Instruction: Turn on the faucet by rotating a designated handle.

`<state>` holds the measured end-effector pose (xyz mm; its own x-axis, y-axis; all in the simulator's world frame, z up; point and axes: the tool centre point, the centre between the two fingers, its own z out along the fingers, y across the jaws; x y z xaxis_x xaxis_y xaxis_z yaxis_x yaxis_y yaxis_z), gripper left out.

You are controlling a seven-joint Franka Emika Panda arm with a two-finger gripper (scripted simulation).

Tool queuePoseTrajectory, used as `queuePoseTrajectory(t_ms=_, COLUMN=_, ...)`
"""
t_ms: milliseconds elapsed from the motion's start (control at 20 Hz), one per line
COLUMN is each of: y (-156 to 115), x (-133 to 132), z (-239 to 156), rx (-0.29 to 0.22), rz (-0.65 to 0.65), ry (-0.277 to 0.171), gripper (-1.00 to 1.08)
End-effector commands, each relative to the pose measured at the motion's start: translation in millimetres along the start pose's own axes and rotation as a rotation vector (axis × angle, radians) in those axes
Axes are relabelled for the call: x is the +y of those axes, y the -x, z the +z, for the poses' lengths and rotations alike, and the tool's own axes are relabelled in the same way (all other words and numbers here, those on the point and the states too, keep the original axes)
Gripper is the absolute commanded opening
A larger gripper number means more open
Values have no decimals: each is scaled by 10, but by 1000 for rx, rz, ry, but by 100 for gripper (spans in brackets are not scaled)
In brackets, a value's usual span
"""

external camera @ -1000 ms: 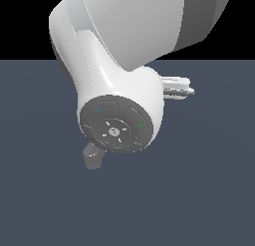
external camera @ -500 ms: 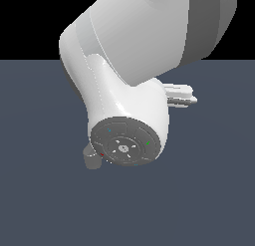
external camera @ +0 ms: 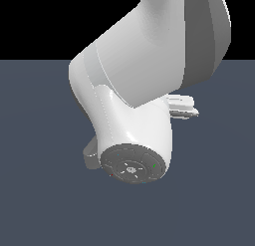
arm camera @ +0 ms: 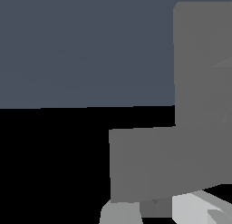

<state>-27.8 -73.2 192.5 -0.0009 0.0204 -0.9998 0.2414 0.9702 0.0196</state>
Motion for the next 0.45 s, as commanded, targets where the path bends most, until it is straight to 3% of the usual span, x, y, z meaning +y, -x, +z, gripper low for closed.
queuePoseTrajectory(t_ms=0, y=-57, x=-35, z=14, rx=-3, rz=0, ry=-3, gripper=-100)
queuePoseTrajectory(t_ms=400, y=-236, x=-106, z=22, rx=-6, rz=0, ry=-5, gripper=-100)
